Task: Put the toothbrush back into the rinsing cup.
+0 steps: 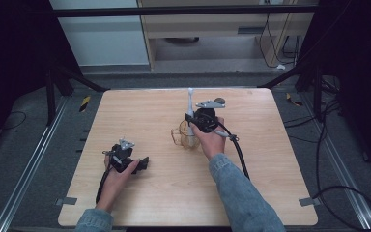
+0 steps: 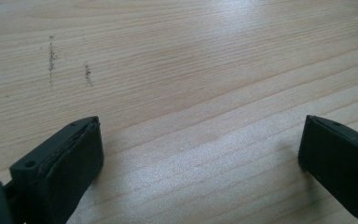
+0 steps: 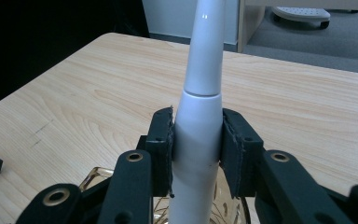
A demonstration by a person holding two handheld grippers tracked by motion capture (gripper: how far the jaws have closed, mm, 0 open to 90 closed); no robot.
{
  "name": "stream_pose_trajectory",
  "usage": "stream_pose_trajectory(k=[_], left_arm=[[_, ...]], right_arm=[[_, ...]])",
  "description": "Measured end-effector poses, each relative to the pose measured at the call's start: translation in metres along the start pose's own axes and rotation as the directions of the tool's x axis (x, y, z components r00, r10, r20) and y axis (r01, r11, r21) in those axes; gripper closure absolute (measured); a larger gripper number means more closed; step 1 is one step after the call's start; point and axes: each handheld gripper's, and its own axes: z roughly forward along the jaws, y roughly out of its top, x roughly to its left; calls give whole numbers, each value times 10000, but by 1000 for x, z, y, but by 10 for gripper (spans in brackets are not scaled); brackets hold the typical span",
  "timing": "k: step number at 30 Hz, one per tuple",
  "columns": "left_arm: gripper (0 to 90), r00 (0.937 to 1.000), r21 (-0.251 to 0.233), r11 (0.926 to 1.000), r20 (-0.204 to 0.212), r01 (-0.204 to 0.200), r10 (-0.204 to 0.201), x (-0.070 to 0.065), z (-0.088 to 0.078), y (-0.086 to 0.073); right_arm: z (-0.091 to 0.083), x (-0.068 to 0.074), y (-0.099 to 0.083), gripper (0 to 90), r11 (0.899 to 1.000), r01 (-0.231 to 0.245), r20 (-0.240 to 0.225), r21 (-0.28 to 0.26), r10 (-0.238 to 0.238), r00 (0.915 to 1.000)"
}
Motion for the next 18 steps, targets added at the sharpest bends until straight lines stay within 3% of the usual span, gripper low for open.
stream_pose_trajectory(k=[18], left_arm=[[0, 10000, 4, 10000, -1, -4, 4, 0, 0, 0]], right_arm=[[0, 1, 0, 654, 10000, 14, -26, 47, -14, 10000]])
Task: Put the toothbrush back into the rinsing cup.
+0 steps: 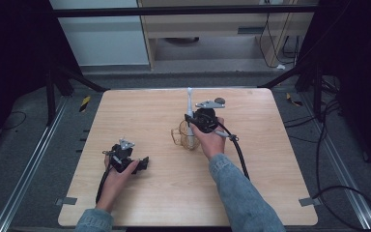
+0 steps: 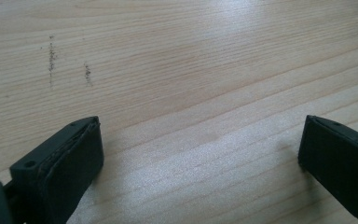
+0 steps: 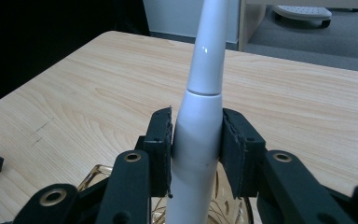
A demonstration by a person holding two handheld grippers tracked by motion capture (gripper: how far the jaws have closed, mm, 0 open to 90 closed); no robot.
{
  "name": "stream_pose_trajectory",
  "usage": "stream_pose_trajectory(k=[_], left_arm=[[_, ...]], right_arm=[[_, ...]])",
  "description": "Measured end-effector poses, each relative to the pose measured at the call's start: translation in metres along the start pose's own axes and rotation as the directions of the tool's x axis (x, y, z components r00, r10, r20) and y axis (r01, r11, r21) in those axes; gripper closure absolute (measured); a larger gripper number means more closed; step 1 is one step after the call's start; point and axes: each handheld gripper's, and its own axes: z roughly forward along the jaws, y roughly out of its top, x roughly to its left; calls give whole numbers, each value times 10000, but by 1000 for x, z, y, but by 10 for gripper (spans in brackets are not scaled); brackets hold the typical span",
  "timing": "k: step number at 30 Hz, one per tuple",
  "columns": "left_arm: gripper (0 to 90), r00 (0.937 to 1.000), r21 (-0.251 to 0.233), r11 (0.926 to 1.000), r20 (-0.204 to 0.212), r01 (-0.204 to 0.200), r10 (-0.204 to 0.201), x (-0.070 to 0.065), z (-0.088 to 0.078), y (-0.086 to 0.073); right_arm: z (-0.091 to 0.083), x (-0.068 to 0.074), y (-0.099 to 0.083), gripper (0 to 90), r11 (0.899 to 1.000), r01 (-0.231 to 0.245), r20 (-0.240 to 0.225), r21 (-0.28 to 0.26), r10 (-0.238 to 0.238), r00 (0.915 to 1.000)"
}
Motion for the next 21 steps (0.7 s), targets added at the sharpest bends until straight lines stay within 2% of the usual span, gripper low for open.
stream_pose_trajectory(k=[8, 21], left_arm=[[0, 10000, 2, 10000, 0, 0, 0, 0, 0, 0], [0, 10000, 3, 10000, 0, -2, 2, 0, 0, 0]], right_arm=[[-2, 0, 1, 646, 10000, -18, -20, -41, 18, 10000], [-11, 0, 4, 578, 9999, 113, -22, -42, -113, 9999]])
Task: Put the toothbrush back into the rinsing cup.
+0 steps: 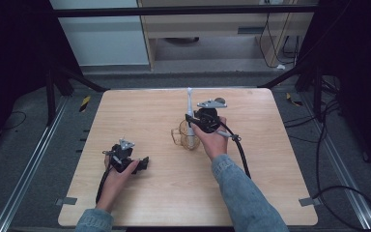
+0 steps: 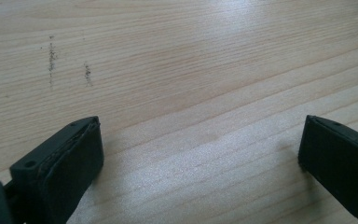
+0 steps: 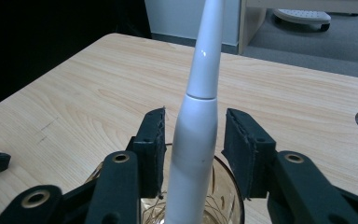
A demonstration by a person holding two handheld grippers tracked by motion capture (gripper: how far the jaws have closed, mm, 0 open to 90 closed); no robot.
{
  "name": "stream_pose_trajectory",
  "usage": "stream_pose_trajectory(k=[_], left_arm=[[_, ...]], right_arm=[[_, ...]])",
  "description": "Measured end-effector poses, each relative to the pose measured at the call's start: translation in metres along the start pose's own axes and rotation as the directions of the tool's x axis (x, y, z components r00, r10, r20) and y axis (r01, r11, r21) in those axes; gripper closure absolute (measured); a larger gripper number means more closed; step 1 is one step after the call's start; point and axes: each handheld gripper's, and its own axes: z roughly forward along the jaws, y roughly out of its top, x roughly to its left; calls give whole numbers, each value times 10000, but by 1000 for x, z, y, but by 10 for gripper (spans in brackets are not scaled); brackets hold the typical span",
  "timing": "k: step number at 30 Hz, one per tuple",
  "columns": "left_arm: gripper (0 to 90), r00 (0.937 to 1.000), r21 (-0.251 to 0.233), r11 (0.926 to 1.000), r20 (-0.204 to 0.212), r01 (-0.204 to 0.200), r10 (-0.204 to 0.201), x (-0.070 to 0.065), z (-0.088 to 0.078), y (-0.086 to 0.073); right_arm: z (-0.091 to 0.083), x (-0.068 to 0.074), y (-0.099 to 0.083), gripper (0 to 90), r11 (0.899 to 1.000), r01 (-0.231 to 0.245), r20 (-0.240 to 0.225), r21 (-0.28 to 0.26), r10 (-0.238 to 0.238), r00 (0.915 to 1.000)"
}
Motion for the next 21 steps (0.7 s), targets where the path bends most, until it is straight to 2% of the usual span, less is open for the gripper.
stream_pose_trajectory(k=[5, 21], left_arm=[[0, 10000, -2, 10000, 1, 2, -2, 0, 0, 0], [0, 10000, -14, 10000, -3, 2, -2, 0, 0, 0]], right_arm=[[-4, 1, 2, 513, 10000, 8, -3, 32, -8, 10000], [-20, 0, 9, 486, 9995, 314, 72, 93, -315, 9995]])
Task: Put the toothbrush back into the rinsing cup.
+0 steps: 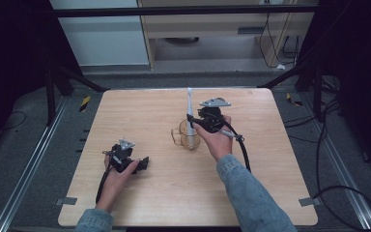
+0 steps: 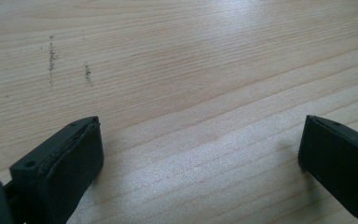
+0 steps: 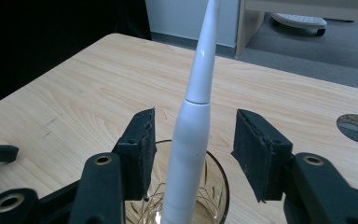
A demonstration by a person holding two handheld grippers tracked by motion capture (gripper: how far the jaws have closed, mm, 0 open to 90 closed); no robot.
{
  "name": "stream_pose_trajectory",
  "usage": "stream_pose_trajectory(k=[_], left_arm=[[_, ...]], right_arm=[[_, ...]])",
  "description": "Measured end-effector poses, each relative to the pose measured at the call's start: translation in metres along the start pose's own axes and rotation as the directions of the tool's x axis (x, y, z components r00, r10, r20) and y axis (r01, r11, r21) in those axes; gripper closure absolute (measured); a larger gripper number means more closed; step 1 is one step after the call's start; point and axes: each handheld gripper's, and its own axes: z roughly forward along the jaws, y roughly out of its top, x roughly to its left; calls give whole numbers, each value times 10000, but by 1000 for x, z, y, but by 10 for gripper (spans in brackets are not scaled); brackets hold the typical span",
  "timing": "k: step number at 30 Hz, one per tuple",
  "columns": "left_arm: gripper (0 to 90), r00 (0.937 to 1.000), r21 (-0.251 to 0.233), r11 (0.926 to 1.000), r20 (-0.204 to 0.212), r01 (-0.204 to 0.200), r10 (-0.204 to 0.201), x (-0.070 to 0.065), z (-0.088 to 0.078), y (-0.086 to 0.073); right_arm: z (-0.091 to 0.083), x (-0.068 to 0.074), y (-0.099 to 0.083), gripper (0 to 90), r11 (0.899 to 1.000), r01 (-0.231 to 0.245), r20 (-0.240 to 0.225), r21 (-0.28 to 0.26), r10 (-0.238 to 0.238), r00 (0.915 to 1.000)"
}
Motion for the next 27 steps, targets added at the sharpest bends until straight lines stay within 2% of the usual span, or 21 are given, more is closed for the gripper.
stream_pose_trajectory(k=[19, 27], left_arm=[[0, 10000, -2, 10000, 2, 6, -6, 0, 0, 0], [0, 10000, -2, 10000, 4, 5, -5, 0, 0, 0]], right_arm=[[-11, -2, 2, 442, 9996, 235, 3, 145, -235, 9997], [-15, -2, 3, 374, 9993, 334, -38, 182, -334, 9994]])
